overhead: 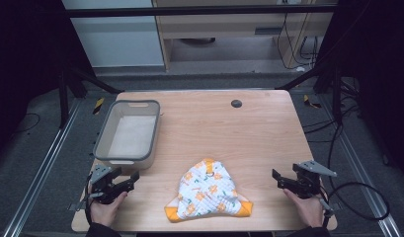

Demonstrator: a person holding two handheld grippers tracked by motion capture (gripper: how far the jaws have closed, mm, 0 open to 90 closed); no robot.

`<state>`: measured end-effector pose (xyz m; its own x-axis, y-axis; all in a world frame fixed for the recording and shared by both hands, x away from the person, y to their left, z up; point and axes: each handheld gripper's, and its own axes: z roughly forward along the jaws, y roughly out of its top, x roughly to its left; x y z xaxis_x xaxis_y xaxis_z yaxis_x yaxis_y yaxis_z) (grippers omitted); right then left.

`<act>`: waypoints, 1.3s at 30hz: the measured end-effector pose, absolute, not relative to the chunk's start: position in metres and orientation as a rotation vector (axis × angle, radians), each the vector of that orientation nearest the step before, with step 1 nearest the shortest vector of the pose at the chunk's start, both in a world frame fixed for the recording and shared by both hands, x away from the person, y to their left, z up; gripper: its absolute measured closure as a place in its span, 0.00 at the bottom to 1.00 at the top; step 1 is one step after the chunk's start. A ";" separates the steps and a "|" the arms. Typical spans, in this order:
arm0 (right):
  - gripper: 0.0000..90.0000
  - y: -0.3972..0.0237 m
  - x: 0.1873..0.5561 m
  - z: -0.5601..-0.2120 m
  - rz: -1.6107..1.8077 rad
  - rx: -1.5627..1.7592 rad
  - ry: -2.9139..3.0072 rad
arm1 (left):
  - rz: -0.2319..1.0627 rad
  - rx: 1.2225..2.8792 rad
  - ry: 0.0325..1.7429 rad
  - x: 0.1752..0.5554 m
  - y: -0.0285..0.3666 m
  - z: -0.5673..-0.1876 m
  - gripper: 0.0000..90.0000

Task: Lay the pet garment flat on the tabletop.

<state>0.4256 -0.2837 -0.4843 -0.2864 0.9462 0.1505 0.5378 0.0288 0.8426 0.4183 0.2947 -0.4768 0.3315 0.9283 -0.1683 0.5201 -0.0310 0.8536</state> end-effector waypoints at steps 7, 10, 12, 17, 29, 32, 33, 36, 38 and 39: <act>0.24 -0.283 0.419 -0.478 1.210 1.473 1.864 | 0.565 1.755 1.248 0.410 0.278 -0.471 0.25; 0.26 -0.279 0.417 -0.474 1.228 1.449 1.868 | 0.592 1.782 1.205 0.408 0.271 -0.468 0.24; 0.27 -0.275 0.416 -0.471 1.238 1.434 1.877 | 0.584 1.785 1.194 0.407 0.267 -0.467 0.22; 0.29 -0.264 0.417 -0.464 1.242 1.390 1.915 | 0.591 1.807 1.154 0.410 0.261 -0.459 0.19; 0.29 -0.252 0.432 -0.441 1.256 1.349 1.951 | 0.629 1.767 1.127 0.423 0.256 -0.432 0.19; 0.28 -0.247 0.438 -0.434 1.266 1.332 1.943 | 0.622 1.751 1.124 0.428 0.251 -0.427 0.19; 0.28 -0.245 0.440 -0.431 1.266 1.329 1.942 | 0.625 1.751 1.121 0.430 0.249 -0.425 0.19; 0.28 -0.238 0.445 -0.423 1.267 1.299 1.947 | 0.627 1.752 1.116 0.434 0.242 -0.422 0.20; 0.28 -0.232 0.449 -0.418 1.266 1.282 1.950 | 0.628 1.753 1.113 0.437 0.237 -0.419 0.20; 0.28 -0.230 0.450 -0.416 1.272 1.279 1.951 | 0.631 1.748 1.107 0.439 0.235 -0.417 0.20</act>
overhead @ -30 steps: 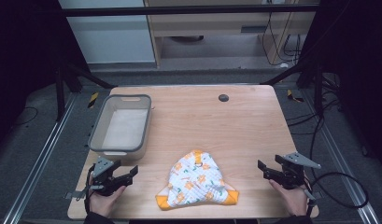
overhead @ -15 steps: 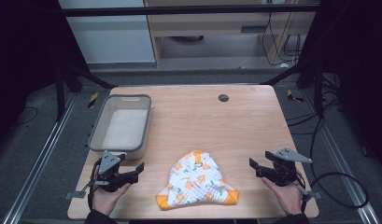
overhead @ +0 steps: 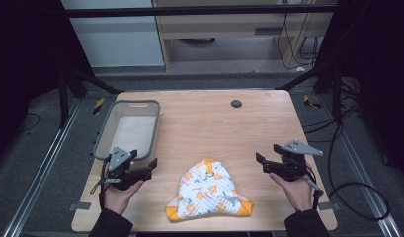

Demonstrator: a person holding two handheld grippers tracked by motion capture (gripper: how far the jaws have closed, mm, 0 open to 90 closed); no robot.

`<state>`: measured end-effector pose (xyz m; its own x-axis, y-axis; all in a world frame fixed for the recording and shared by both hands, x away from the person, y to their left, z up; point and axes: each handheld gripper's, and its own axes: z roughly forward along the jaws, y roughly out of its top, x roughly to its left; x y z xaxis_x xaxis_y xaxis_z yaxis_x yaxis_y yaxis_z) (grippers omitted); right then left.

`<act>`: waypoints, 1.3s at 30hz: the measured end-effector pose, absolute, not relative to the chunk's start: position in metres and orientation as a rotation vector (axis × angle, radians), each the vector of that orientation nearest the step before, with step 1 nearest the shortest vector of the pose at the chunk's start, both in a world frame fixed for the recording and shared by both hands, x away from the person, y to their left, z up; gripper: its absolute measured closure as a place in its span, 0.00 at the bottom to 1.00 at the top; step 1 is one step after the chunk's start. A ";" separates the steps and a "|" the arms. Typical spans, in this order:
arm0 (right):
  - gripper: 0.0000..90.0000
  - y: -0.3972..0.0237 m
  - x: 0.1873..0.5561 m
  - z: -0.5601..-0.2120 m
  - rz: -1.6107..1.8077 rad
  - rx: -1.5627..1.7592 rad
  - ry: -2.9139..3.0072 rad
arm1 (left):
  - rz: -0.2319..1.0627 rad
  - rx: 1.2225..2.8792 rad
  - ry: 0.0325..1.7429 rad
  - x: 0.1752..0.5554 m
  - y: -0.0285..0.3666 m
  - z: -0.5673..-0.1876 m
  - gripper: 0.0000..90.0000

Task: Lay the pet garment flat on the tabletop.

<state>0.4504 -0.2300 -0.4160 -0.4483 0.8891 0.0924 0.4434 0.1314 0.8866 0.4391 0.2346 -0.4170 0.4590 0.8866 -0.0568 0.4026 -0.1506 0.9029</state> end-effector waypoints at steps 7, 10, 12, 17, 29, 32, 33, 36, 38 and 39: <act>0.29 -0.218 0.458 -0.412 1.309 1.250 1.949 | 0.622 1.746 1.091 0.447 0.219 -0.414 0.21; 0.31 -0.216 0.458 -0.416 1.322 1.243 1.951 | 0.616 1.759 1.083 0.448 0.211 -0.418 0.21; 0.31 -0.215 0.457 -0.422 1.300 1.234 1.984 | 0.607 1.789 1.078 0.449 0.206 -0.424 0.22; 0.33 -0.211 0.456 -0.433 1.278 1.233 2.029 | 0.579 1.820 1.064 0.447 0.199 -0.431 0.22; 0.43 -0.183 0.457 -0.446 1.236 1.171 2.157 | 0.491 1.946 1.017 0.448 0.175 -0.449 0.31; 0.46 -0.177 0.458 -0.448 1.233 1.166 2.184 | 0.476 1.970 1.017 0.449 0.170 -0.454 0.33; 0.47 -0.175 0.459 -0.449 1.232 1.166 2.190 | 0.470 1.976 1.016 0.449 0.169 -0.455 0.33; 0.48 -0.168 0.460 -0.453 1.242 1.164 2.215 | 0.453 1.991 1.015 0.450 0.164 -0.458 0.34; 0.49 -0.163 0.460 -0.455 1.243 1.155 2.234 | 0.443 2.006 1.011 0.451 0.161 -0.460 0.35; 0.50 -0.160 0.460 -0.457 1.240 1.147 2.243 | 0.439 2.013 1.009 0.451 0.159 -0.462 0.35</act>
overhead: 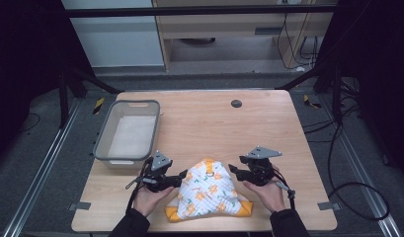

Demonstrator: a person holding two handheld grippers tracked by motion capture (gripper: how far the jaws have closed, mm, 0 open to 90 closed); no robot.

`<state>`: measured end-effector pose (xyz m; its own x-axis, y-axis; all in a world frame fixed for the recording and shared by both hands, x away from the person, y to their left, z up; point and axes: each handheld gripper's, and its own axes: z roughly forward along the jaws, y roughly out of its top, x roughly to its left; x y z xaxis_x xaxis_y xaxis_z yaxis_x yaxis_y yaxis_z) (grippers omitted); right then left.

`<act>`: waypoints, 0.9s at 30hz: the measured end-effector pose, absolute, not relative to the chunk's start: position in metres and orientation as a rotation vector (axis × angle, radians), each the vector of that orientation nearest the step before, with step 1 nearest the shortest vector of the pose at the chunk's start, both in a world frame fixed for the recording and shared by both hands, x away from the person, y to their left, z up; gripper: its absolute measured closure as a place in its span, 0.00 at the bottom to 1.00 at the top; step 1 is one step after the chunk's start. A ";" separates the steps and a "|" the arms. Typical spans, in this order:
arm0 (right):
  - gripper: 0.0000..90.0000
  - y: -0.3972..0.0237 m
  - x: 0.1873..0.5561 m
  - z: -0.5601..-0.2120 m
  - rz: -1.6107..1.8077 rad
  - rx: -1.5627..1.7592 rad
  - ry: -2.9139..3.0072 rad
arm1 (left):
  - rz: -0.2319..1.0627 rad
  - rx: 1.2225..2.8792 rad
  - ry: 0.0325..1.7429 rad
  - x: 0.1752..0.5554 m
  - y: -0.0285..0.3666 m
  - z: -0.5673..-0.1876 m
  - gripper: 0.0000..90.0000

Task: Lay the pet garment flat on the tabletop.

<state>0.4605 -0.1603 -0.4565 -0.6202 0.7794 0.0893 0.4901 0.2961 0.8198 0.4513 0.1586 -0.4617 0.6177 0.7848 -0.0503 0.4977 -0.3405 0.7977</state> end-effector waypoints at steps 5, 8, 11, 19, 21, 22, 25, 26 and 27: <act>0.54 -0.150 0.462 -0.464 1.197 1.121 2.301 | 0.422 2.046 1.007 0.453 0.152 -0.468 0.40; 0.57 -0.147 0.462 -0.468 1.199 1.128 2.322 | 0.400 2.080 1.007 0.454 0.147 -0.473 0.43; 0.58 -0.145 0.462 -0.472 1.193 1.132 2.345 | 0.381 2.095 1.004 0.454 0.146 -0.474 0.46; 0.68 -0.138 0.463 -0.481 1.207 1.133 2.409 | 0.264 2.163 1.006 0.457 0.141 -0.483 0.65; 0.72 -0.137 0.464 -0.483 1.217 1.125 2.425 | 0.251 2.150 1.020 0.457 0.140 -0.485 0.70; 0.73 -0.136 0.464 -0.484 1.217 1.135 2.433 | 0.241 2.144 1.026 0.457 0.140 -0.485 0.72; 0.77 -0.134 0.465 -0.486 1.213 1.142 2.452 | 0.238 2.144 1.027 0.457 0.141 -0.486 0.79; 0.82 -0.132 0.466 -0.487 1.209 1.143 2.462 | 0.243 2.145 1.022 0.457 0.140 -0.487 0.82; 0.84 -0.131 0.467 -0.488 1.211 1.132 2.464 | 0.249 2.150 1.016 0.456 0.139 -0.487 0.85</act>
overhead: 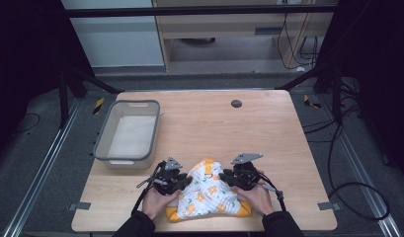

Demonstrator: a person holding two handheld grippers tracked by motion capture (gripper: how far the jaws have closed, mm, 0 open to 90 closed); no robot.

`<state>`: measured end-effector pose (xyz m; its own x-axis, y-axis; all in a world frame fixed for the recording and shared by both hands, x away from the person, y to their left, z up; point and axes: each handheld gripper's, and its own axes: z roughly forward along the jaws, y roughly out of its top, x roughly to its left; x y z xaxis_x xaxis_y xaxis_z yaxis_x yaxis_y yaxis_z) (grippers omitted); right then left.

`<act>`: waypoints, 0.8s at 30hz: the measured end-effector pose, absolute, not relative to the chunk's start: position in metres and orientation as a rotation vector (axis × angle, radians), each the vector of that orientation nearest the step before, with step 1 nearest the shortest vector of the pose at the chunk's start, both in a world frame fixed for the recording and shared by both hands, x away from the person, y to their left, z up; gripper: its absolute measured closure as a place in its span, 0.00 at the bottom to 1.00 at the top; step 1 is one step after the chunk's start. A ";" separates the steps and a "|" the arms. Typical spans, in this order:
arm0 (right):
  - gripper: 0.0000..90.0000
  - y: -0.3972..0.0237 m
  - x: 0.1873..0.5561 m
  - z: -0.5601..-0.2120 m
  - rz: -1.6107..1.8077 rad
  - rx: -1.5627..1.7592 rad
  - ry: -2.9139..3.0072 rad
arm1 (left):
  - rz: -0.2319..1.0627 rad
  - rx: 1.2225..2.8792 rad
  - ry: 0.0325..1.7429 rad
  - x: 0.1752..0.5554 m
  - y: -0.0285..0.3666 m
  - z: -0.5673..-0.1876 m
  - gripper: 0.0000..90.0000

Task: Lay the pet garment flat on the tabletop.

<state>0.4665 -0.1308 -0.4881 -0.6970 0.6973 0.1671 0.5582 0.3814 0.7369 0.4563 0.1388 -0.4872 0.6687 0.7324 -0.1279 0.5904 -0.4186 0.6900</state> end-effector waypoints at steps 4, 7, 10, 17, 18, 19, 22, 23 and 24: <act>0.96 -0.129 0.465 -0.487 1.201 1.130 2.459 | 0.289 2.165 0.998 0.454 0.136 -0.486 0.95; 0.99 -0.131 0.464 -0.484 1.213 1.132 2.450 | 0.295 2.150 0.984 0.452 0.137 -0.483 0.97; 0.99 -0.135 0.462 -0.479 1.240 1.130 2.433 | 0.302 2.126 0.972 0.450 0.139 -0.476 0.97; 0.99 -0.147 0.453 -0.458 1.336 1.093 2.363 | 0.330 2.043 0.919 0.438 0.146 -0.448 0.98; 0.99 -0.148 0.451 -0.455 1.349 1.085 2.355 | 0.338 2.033 0.910 0.436 0.146 -0.444 0.98; 0.99 -0.149 0.449 -0.452 1.362 1.070 2.342 | 0.344 2.020 0.899 0.434 0.147 -0.440 0.98; 0.99 -0.150 0.444 -0.443 1.394 1.056 2.310 | 0.363 1.995 0.868 0.427 0.148 -0.430 0.98; 0.99 -0.150 0.443 -0.440 1.400 1.049 2.303 | 0.363 1.995 0.868 0.427 0.148 -0.430 0.98; 0.99 -0.151 0.441 -0.437 1.404 1.037 2.292 | 0.380 1.986 0.850 0.424 0.147 -0.423 0.99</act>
